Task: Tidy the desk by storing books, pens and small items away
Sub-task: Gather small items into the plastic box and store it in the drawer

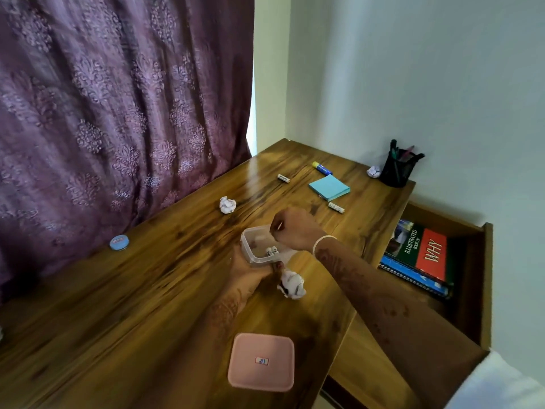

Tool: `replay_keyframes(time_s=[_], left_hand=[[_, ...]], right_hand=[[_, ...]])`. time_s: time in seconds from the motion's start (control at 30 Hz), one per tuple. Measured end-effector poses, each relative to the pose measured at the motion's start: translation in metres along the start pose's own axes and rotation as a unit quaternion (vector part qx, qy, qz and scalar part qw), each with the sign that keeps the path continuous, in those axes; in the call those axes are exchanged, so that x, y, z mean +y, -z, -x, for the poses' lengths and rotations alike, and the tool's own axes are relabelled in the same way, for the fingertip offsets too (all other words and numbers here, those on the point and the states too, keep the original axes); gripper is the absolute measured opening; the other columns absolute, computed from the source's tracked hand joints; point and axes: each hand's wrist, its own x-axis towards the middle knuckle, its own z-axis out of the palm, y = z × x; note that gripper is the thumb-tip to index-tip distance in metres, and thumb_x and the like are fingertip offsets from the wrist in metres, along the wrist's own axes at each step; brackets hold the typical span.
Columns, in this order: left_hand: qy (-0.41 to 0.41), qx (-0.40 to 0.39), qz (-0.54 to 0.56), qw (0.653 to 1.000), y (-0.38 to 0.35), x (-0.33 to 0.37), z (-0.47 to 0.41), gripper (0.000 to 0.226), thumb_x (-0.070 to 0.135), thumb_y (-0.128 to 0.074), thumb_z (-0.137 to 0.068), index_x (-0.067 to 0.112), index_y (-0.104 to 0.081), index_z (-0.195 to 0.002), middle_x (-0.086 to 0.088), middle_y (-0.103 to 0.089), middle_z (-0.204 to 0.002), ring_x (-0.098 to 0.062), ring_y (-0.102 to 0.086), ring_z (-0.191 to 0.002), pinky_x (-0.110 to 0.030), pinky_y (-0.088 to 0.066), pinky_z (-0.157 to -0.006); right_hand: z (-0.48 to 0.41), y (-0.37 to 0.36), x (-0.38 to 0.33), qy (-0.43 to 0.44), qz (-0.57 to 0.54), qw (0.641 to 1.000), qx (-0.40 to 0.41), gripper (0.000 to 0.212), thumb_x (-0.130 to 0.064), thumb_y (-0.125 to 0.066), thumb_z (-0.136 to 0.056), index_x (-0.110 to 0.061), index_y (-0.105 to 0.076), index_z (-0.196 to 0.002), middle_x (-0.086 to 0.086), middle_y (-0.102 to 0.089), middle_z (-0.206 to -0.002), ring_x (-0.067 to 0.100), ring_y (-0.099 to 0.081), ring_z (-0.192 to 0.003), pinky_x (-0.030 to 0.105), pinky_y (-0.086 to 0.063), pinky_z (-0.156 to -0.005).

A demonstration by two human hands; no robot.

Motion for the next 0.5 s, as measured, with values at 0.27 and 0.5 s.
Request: replay_keyframes(time_s=[0.27, 0.5], left_hand=[[0.023, -0.023, 0.054, 0.998, -0.011, 0.01, -0.033, 0.092, 0.007, -0.092, -0.055, 0.022, -0.045, -0.134, -0.005, -0.067, -0.118, -0.023, -0.067, -0.104, -0.025, -0.055, -0.064], [0.004, -0.008, 0.033, 0.999, -0.002, 0.004, -0.056, 0.079, -0.006, -0.085, -0.061, 0.012, -0.051, -0.13, -0.012, -0.067, -0.118, -0.023, -0.068, -0.103, -0.032, -0.058, -0.074]], right_hand=[[-0.046, 0.029, 0.114, -0.166, -0.088, 0.969, 0.161, 0.025, -0.017, -0.058, -0.091, -0.007, -0.067, -0.112, 0.011, -0.068, -0.112, 0.024, -0.061, -0.1, 0.026, -0.045, -0.078], [-0.079, 0.01, 0.175, -0.171, -0.017, 0.982, 0.078, 0.035, -0.013, -0.054, -0.094, -0.016, -0.057, -0.128, 0.013, -0.06, -0.128, 0.031, -0.056, -0.115, 0.042, -0.048, -0.098]])
